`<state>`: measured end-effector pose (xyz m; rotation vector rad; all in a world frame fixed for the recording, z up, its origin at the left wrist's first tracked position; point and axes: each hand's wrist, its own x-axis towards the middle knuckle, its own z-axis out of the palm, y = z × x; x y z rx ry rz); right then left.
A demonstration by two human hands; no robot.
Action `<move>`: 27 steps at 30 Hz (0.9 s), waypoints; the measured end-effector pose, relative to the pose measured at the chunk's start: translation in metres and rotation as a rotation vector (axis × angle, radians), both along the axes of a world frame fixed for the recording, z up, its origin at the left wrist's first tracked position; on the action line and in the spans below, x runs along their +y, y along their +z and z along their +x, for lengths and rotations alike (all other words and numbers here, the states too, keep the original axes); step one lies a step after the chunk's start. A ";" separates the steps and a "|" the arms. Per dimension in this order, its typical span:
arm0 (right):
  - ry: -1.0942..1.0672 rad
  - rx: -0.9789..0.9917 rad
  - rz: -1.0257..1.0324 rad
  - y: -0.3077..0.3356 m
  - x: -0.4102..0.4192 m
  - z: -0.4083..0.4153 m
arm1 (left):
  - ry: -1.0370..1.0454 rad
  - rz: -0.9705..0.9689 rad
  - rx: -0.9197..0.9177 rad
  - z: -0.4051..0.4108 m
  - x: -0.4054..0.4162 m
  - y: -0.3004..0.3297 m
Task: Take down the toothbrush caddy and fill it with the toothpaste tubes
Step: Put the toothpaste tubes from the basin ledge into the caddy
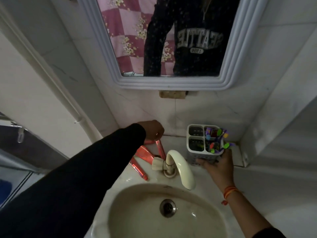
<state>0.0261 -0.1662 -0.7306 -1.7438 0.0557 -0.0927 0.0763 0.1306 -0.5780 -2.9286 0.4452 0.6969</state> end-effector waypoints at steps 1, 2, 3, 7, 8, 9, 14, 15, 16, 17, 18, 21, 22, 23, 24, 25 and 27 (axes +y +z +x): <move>0.005 0.007 0.001 0.003 0.000 0.000 | -0.002 -0.018 -0.024 0.001 -0.007 0.013; 0.012 0.010 -0.003 0.005 0.001 0.000 | -0.008 -0.035 -0.055 0.002 -0.014 0.027; 0.015 0.008 -0.011 0.007 0.001 -0.001 | -0.016 -0.051 -0.095 0.002 -0.022 0.041; 0.038 0.013 -0.040 0.011 0.000 -0.001 | -0.012 -0.061 -0.312 -0.004 -0.054 0.105; 0.044 0.016 -0.037 0.013 -0.001 -0.001 | -0.009 -0.075 -0.392 -0.007 -0.063 0.120; 0.046 0.018 -0.031 0.015 -0.001 -0.002 | -0.015 -0.097 -0.477 -0.011 -0.073 0.131; 0.035 0.010 -0.045 0.021 0.002 -0.006 | 0.021 -0.259 -0.586 -0.013 -0.123 0.137; 0.030 0.010 -0.049 0.021 0.002 -0.005 | 0.054 -0.295 -0.544 -0.009 -0.132 0.131; 0.029 0.011 -0.048 0.020 0.001 -0.004 | 0.079 -0.327 -0.500 -0.005 -0.139 0.124; 0.030 0.014 -0.049 0.019 0.001 -0.004 | 0.094 -0.353 -0.448 -0.001 -0.145 0.115; 0.035 0.014 -0.046 0.019 0.001 -0.003 | 0.102 -0.372 -0.391 0.004 -0.150 0.106; 0.057 0.021 -0.054 0.015 0.000 -0.002 | 0.118 -0.366 -0.253 0.013 -0.156 0.087; 0.066 0.018 -0.064 0.013 0.000 -0.001 | 0.123 -0.362 -0.229 0.014 -0.155 0.084; 0.072 0.021 -0.070 0.012 0.001 -0.001 | 0.136 -0.377 -0.214 0.014 -0.151 0.084; 0.075 0.021 -0.070 0.009 0.001 0.000 | 0.165 -0.412 -0.195 0.014 -0.145 0.086; 0.084 0.018 -0.071 0.006 0.001 0.002 | 0.199 -0.446 -0.170 0.012 -0.137 0.088; 0.107 0.006 -0.076 0.003 0.004 0.004 | 0.249 -0.441 -0.120 0.006 -0.112 0.091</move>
